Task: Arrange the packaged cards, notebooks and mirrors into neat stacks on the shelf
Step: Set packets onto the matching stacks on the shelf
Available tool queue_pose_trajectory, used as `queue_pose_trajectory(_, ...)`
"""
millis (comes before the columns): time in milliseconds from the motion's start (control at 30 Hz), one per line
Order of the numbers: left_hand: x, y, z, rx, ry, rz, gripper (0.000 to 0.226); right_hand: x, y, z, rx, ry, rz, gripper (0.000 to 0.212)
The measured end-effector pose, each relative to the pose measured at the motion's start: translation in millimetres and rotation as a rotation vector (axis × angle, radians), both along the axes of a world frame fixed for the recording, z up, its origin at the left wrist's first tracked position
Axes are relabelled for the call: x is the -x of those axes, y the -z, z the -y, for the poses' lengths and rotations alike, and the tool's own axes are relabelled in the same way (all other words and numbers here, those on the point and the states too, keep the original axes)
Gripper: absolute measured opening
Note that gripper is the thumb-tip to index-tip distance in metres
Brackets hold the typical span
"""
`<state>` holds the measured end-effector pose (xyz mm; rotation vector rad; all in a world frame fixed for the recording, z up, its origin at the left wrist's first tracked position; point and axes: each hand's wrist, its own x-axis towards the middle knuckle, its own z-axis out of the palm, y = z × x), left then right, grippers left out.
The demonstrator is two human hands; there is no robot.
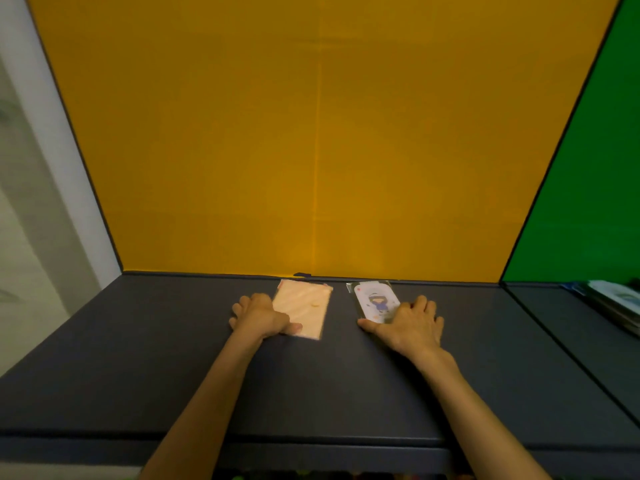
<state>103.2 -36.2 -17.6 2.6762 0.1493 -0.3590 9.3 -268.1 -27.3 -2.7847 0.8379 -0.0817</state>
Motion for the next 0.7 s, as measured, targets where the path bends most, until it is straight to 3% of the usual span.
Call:
queue_pose_trajectory(200,-0.9,-12.7,-16.8,0.097,0.174,-0.170,0.076,-1.8,-1.3,-2.5,-0.021,0.045,0.005,0.105)
queue_pose_trajectory(500,9.2,-19.7,-24.9,0.235,0.191,-0.243,0.082,-4.0,-4.1,-0.6,-0.146,0.094,0.054,0.111)
queue_pose_trajectory(633,8.6,-20.8,-32.7,0.462,0.158,-0.190,0.038,0.0,-10.6,3.5,-0.353,0.114,0.127,0.106)
queue_pose_trajectory(700,12.4,-20.7,-35.0,0.669,0.111,-0.193,0.033,4.6,-13.3,4.0,-0.437,0.124,0.166,0.095)
